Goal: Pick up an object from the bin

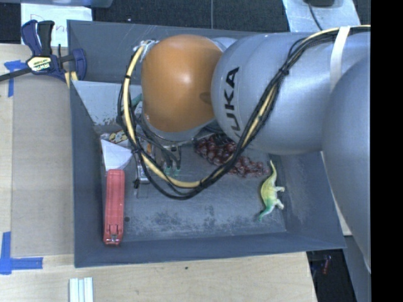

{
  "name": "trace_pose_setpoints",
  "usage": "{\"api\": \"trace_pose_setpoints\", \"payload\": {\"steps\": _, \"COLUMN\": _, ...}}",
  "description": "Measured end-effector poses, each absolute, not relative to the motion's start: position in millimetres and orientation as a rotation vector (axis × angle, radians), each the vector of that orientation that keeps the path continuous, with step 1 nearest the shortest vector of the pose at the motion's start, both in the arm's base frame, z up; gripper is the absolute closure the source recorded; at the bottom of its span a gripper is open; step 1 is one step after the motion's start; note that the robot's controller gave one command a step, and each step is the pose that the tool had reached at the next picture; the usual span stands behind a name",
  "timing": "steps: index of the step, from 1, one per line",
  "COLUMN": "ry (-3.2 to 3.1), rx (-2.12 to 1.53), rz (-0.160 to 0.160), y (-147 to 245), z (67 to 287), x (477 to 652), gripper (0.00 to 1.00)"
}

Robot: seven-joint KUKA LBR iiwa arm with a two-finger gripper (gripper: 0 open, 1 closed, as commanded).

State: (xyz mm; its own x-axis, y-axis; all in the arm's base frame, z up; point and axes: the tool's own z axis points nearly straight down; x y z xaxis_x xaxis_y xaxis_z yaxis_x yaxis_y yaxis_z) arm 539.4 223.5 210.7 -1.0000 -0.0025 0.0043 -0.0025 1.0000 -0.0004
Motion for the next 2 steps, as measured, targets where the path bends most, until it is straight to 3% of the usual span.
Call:
{"api": "trace_pose_setpoints", "payload": {"steps": 1, "ry": -3.144, "rx": -0.001, "rz": -0.002, "y": 223, "z": 214, "x": 541.5, "gripper": 0.00}}
{"api": "trace_pose_setpoints", "payload": {"steps": 2, "ry": -3.123, "rx": 0.430, "rz": -0.004, "y": 230, "z": 159, "x": 556.4, "gripper": 0.00}}
